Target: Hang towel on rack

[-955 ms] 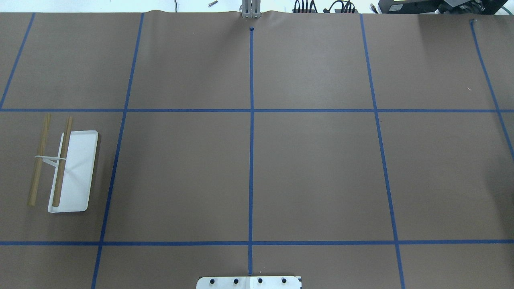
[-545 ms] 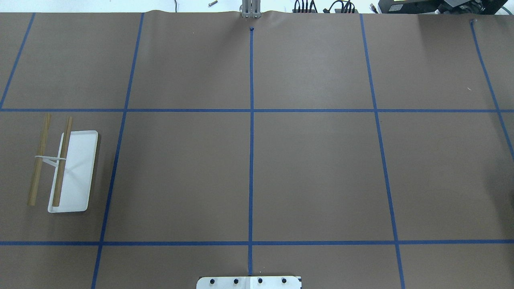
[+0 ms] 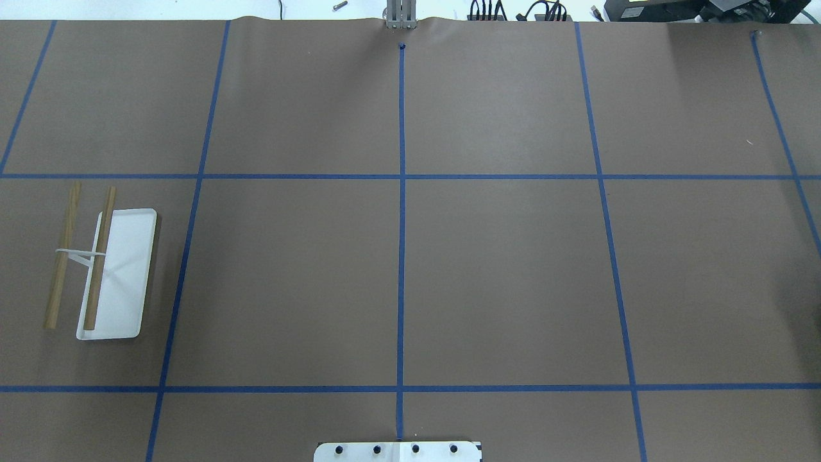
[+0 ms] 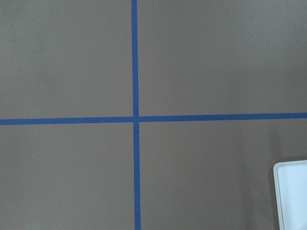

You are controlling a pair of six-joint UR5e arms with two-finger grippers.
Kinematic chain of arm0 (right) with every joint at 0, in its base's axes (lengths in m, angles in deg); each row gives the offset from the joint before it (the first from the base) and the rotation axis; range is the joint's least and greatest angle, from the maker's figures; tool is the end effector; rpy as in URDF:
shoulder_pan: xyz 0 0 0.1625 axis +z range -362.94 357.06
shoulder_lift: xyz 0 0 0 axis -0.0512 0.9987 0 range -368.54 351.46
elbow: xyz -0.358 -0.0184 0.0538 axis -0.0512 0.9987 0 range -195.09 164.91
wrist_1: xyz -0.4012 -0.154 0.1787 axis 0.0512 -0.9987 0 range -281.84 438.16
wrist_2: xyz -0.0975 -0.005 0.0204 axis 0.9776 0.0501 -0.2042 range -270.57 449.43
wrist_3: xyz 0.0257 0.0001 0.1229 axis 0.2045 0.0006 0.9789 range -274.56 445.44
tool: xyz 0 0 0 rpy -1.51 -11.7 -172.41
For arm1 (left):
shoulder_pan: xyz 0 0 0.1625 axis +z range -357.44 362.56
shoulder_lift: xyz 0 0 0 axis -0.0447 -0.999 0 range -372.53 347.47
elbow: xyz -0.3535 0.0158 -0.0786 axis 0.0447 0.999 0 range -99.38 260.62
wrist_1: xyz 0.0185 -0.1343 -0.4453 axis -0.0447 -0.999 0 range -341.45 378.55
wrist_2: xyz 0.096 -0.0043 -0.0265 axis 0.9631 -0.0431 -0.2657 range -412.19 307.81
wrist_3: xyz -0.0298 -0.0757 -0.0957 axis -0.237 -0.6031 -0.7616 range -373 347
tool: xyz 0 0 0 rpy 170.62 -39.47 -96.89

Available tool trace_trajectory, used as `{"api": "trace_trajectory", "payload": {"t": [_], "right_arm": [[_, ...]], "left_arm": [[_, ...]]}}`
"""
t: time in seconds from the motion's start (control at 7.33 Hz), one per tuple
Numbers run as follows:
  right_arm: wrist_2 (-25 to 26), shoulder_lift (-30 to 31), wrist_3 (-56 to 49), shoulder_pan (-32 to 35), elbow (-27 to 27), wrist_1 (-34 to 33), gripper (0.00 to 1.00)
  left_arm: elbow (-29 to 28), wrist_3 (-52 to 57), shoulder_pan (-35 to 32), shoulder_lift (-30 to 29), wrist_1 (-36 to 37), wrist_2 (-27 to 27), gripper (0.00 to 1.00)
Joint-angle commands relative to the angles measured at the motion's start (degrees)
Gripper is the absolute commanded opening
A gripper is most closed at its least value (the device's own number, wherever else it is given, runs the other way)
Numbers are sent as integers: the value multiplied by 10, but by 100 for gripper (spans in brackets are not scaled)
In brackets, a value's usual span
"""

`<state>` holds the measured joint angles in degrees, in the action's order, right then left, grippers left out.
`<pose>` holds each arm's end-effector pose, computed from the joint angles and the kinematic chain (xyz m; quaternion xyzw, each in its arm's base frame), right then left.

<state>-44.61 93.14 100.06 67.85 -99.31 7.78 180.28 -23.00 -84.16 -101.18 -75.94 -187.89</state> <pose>-0.1063 -0.4449 0.7377 -0.0923 -0.3637 -0.0443 0.9259 -0.0120 -0.5510 0.5239 0.0575 0.3952 -0.0104 0.9167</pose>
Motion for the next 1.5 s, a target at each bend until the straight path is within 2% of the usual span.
{"api": "trace_trajectory", "payload": {"t": [0.0, 0.27, 0.68, 0.95, 1.09, 1.36], "right_arm": [[0, 1, -4, 1, -2, 2, 0], [-1, 2, -4, 4, -17, 6, 0], [-2, 2, -3, 73, -122, -5, 0], [-6, -22, 14, 85, -194, -34, 0], [-15, -80, 22, 87, -232, -135, 0], [-31, -239, 46, 85, -311, -388, 0]], "left_arm": [[6, -3, 0, 0, 0, 0, 99], [9, -4, 0, 0, 0, 0, 99], [8, -5, 1, -4, 0, -1, 99], [9, -4, 1, -8, -1, 0, 99], [13, -4, 1, -10, -2, -1, 99], [9, -30, 2, -41, -3, -3, 99]]}}
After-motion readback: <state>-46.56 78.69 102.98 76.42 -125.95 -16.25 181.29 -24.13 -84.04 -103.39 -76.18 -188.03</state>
